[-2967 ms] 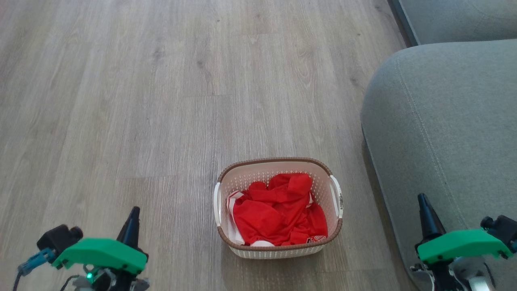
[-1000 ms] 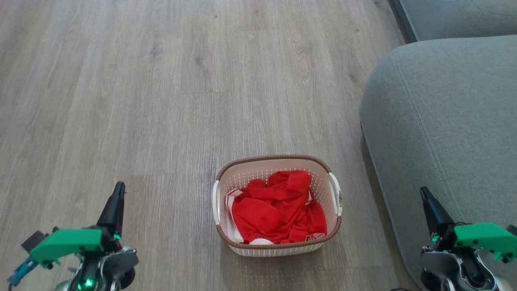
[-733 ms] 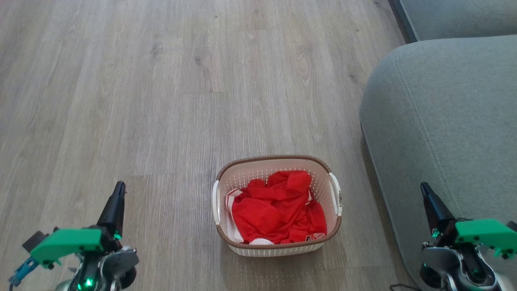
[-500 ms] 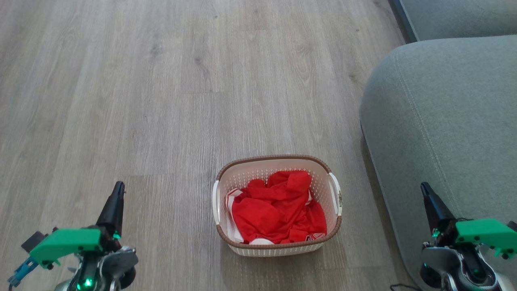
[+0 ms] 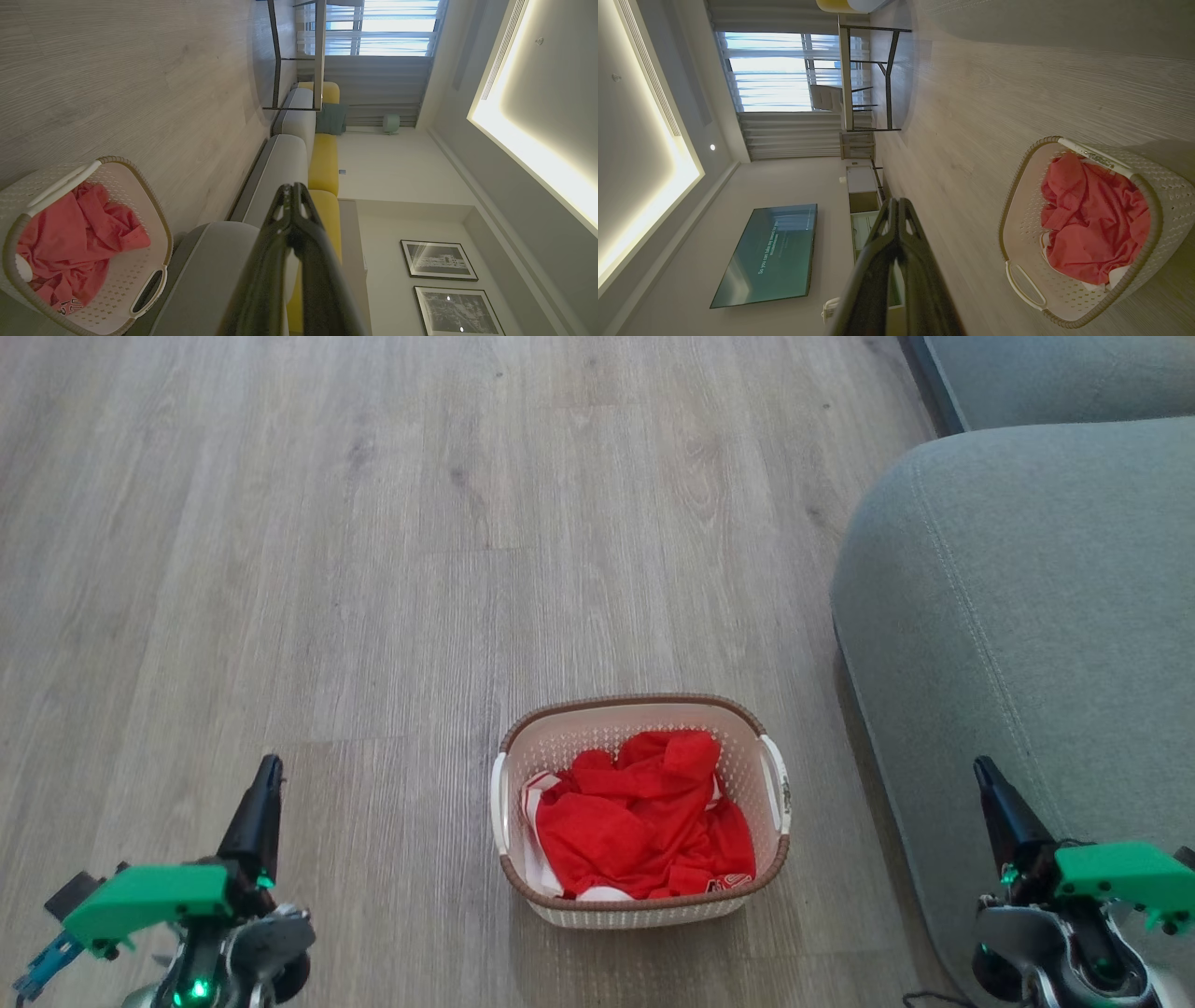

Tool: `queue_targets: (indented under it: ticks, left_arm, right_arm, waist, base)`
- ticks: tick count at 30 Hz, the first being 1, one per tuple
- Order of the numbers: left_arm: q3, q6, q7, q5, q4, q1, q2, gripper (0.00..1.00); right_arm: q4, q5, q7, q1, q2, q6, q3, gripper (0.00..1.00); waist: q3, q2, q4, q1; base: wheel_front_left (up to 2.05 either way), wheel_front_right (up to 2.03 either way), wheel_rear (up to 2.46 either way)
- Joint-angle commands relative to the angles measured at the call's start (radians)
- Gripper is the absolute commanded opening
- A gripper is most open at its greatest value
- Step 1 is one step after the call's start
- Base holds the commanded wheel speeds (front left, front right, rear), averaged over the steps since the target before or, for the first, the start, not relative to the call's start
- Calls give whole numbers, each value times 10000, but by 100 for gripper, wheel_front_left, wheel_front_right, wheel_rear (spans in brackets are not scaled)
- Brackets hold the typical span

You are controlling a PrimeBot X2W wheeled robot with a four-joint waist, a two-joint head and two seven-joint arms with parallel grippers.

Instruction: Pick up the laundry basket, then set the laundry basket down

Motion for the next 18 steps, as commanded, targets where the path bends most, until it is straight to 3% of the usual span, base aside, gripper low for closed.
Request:
queue_targets:
  ticks: [1,18]
  left_arm:
    - [319,-69,59,16,-292,-550,47,0]
    - [352,-69,86,44,-291,-553,24,0]
  right_arm:
    - [-316,-14,79,-471,-85,-13,141,0]
    - [-313,-56,119,-475,-49,-13,90,0]
  waist:
    - [0,-1,0,0]
    - [-1,-1,0,0]
  base:
    - [0,0,0]
    - [0,0,0]
